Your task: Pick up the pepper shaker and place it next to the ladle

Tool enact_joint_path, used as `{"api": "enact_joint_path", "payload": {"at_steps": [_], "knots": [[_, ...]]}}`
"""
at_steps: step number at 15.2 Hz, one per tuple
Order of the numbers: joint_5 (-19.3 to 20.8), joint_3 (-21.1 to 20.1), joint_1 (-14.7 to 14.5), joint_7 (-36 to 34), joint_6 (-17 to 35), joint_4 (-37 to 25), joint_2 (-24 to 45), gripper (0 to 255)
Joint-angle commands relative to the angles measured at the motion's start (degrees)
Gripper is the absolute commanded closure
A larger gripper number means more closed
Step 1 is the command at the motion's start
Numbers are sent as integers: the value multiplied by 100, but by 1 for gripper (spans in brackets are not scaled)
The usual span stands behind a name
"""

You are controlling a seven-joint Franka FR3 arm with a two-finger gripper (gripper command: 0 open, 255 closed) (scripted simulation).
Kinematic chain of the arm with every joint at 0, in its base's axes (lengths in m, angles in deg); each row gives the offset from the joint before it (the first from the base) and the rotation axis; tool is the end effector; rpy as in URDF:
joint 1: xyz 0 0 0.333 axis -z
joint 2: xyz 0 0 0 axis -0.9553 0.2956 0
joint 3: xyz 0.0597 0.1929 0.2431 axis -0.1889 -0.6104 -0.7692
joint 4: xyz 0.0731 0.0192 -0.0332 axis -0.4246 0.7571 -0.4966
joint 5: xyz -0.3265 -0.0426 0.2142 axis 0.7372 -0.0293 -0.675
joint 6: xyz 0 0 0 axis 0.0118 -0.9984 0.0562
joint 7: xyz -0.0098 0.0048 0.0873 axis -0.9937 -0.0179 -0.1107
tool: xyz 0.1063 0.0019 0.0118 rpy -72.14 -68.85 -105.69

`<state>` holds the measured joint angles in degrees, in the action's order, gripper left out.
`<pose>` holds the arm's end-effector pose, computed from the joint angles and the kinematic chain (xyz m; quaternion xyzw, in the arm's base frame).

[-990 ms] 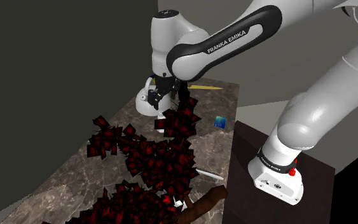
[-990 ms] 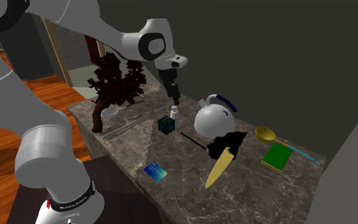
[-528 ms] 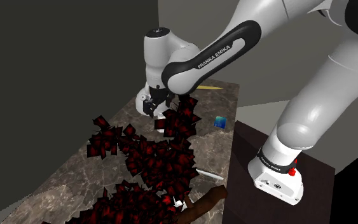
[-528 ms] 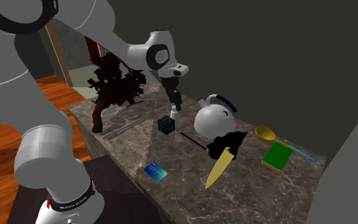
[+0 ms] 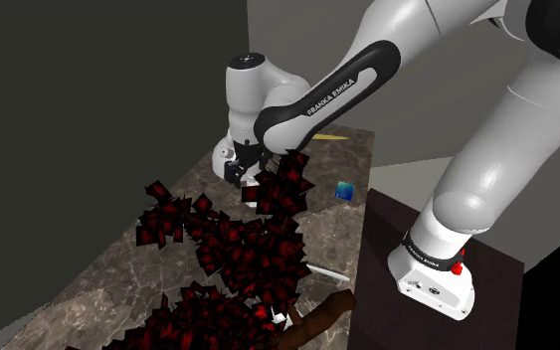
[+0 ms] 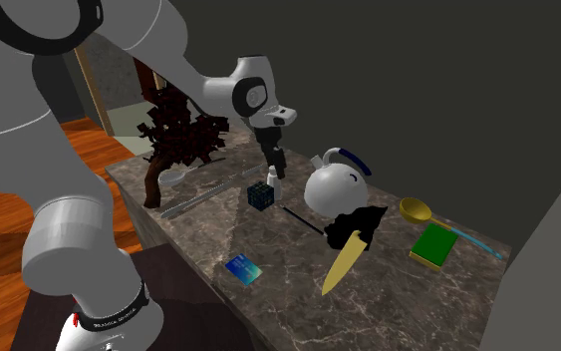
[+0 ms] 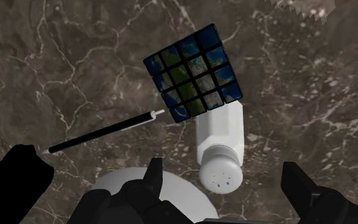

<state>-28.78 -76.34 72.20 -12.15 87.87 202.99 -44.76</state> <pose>0.4456 0.2156 0.3607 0.9959 -0.0281 0.0745 0.0440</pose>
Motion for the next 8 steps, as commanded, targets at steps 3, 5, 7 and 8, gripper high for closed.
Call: {"api": "enact_joint_path", "payload": {"at_steps": [3, 5, 7, 8], "knots": [[0, 0, 0, 0, 1, 1, 0, 255], [0, 0, 0, 0, 1, 1, 0, 255], [1, 0, 0, 0, 2, 2, 0, 255], [0, 0, 0, 0, 2, 2, 0, 255]]}}
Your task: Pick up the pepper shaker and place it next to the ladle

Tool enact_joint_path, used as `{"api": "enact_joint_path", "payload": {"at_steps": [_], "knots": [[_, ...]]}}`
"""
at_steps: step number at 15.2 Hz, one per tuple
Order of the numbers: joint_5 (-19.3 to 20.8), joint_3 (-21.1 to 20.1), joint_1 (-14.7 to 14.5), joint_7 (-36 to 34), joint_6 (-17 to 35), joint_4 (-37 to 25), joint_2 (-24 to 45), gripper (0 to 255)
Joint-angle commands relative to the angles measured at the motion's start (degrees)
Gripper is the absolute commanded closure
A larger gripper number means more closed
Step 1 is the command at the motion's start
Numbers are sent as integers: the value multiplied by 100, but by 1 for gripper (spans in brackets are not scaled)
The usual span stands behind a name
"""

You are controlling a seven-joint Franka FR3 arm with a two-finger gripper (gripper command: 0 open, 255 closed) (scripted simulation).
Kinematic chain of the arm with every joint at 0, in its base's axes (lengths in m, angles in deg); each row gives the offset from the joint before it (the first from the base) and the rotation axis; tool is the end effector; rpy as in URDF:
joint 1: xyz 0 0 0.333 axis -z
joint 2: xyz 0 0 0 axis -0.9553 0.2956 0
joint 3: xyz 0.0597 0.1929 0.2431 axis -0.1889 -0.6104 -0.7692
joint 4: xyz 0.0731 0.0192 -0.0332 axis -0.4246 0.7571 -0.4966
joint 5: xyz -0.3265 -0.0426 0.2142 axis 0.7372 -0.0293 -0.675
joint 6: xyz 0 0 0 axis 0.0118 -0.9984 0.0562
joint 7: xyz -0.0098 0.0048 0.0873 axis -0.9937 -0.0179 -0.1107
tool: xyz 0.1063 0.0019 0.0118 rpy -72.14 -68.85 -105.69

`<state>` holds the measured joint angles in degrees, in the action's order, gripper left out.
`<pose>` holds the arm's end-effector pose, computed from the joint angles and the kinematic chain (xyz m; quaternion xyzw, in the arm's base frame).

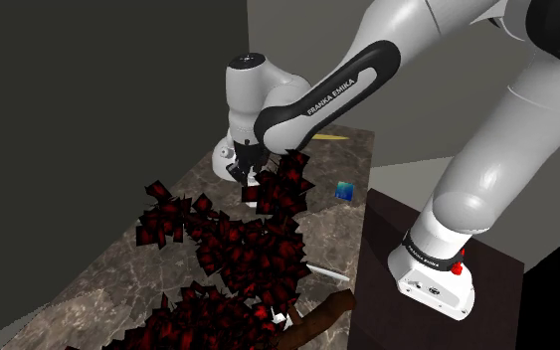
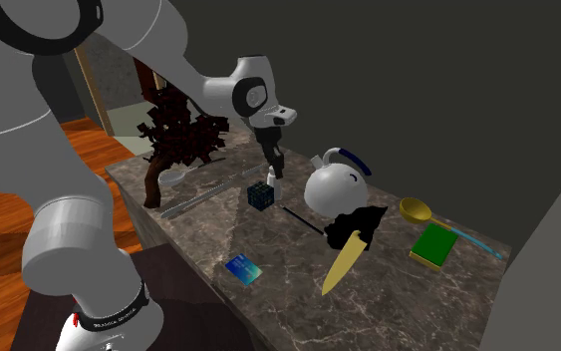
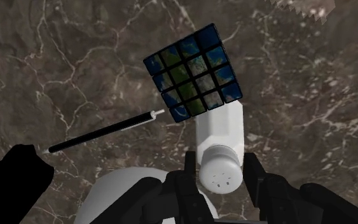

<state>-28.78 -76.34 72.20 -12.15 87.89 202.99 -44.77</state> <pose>0.4457 0.2156 0.3608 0.9958 -0.0281 0.0747 0.0439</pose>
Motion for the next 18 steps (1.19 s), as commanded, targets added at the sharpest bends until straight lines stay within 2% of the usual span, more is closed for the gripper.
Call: {"api": "enact_joint_path", "payload": {"at_steps": [1, 4, 18], "knots": [[0, 0, 0, 0, -1, 2, 1, 255], [1, 0, 0, -1, 0, 2, 2, 255], [-446, 103, -69, 436, -1076, -547, -609, 255]]}}
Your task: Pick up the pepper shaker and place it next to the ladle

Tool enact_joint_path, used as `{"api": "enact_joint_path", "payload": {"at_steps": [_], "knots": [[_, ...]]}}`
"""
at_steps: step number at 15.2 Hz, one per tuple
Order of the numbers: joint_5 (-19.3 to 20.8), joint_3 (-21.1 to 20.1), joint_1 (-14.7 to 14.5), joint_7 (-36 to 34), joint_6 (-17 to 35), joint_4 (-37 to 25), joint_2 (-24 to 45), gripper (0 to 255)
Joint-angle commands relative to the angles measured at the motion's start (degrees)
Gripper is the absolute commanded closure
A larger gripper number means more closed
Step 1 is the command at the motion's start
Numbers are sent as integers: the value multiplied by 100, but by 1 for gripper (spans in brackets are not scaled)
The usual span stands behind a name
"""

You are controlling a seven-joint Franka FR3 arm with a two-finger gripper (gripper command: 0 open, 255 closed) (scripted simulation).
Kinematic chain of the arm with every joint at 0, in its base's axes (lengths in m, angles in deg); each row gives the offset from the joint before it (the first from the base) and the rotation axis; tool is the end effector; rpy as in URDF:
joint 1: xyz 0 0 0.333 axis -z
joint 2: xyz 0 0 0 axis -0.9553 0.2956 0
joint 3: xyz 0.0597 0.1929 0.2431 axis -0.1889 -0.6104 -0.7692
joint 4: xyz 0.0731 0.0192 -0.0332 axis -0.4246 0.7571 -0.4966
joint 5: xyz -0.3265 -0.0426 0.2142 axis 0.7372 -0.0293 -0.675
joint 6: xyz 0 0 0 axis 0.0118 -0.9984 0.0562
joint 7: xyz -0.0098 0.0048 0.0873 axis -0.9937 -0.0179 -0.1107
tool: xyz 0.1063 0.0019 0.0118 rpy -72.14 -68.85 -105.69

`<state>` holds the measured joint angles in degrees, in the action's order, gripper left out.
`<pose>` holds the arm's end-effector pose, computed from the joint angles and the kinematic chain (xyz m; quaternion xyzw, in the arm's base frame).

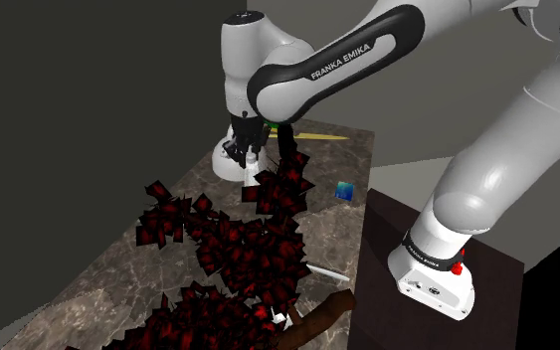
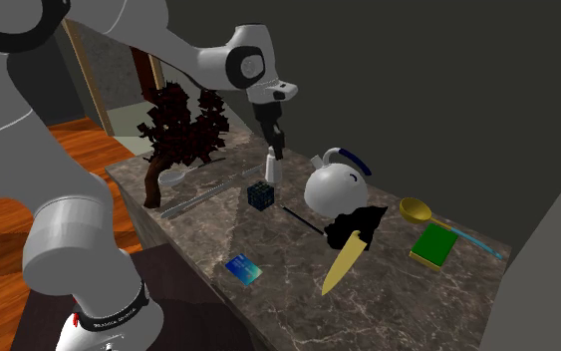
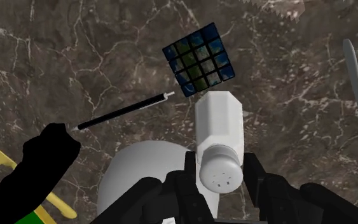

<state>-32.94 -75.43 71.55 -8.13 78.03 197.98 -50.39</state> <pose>0.4460 0.2159 0.4285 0.9958 -0.0282 0.0747 0.0440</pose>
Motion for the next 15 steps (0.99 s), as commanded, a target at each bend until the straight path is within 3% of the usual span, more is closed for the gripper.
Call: {"api": "enact_joint_path", "payload": {"at_steps": [1, 15], "knots": [[-49, 20, -7, 56, -167, -95, -80, 255], [-216, 119, -24, 294, -1243, -900, -387, 255]]}}
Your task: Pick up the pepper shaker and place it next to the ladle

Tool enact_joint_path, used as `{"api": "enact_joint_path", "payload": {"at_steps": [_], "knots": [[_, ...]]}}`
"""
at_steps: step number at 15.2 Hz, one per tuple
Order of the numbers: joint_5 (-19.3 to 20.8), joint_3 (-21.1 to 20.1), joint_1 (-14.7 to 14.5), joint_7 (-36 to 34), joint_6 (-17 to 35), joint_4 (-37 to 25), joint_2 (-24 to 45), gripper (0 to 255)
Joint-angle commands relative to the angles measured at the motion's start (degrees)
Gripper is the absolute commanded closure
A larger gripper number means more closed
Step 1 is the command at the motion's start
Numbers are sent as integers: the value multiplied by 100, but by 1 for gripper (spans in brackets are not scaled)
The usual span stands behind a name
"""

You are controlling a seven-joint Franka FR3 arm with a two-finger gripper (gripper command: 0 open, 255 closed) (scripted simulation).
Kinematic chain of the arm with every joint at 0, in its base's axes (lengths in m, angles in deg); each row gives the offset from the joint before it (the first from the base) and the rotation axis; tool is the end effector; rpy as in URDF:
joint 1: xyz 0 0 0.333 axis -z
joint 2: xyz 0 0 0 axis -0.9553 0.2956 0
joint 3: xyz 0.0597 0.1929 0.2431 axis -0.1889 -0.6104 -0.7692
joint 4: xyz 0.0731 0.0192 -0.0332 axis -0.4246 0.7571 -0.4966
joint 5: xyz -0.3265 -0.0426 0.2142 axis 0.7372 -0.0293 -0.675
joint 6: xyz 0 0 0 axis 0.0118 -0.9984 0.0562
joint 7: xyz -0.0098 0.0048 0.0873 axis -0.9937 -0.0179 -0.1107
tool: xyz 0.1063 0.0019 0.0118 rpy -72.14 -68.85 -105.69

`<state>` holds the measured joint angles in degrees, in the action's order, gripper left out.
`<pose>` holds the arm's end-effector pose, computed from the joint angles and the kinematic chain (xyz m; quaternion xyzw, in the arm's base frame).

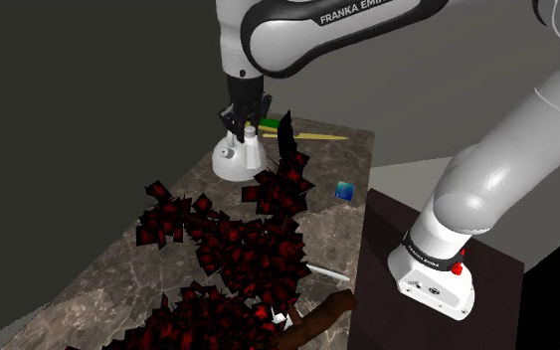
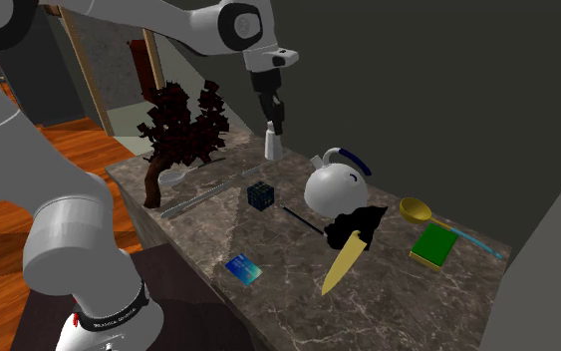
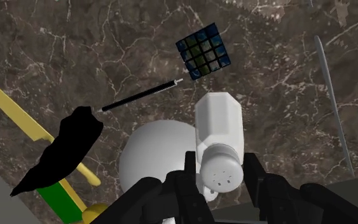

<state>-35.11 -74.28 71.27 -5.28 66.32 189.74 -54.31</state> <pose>0.4447 0.2154 0.5090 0.9958 -0.0281 0.0747 0.0439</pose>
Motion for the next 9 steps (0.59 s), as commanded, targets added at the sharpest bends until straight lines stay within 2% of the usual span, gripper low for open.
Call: {"api": "enact_joint_path", "payload": {"at_steps": [1, 6, 9], "knots": [[-5, 9, 4, 22, -147, -141, -6, 255], [-23, 31, 8, 70, -466, -430, -41, 255], [90, 233, 178, 386, -409, -647, 221, 255]]}}
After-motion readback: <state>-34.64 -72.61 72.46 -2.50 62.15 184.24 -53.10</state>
